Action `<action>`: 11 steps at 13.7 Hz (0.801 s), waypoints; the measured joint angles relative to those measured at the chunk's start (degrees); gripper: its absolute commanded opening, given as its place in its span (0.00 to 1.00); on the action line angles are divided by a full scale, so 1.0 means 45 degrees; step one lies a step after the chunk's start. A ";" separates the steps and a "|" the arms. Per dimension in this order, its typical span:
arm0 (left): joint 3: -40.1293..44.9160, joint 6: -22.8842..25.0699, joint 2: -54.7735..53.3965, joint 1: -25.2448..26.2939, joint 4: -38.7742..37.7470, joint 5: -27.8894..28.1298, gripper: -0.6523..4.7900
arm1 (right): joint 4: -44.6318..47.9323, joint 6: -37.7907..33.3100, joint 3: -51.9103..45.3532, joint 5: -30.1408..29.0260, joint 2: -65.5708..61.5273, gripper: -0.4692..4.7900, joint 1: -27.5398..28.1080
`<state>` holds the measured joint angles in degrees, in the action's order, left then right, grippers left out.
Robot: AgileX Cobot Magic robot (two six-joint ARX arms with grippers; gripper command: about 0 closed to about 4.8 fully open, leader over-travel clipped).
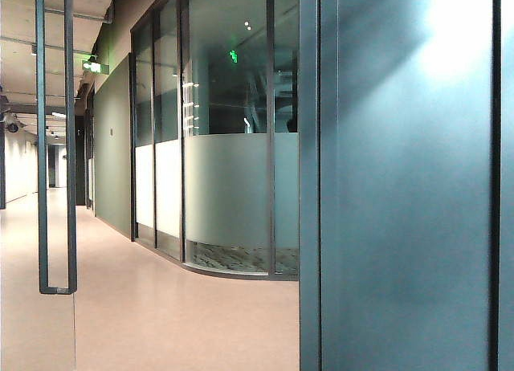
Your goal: Raise the arm to find the leftmost switch on the wall and turn off the lights.
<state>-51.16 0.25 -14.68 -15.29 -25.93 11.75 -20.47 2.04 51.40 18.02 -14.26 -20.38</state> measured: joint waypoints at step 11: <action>-0.0005 -0.1447 0.0000 -0.0010 0.0000 -0.0039 0.11 | -0.0675 -0.0219 -0.0146 0.0233 0.0155 0.09 0.0000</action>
<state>-51.18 -6.26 -14.68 -15.33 -25.93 11.57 -23.51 1.06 50.74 19.07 -13.56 -20.38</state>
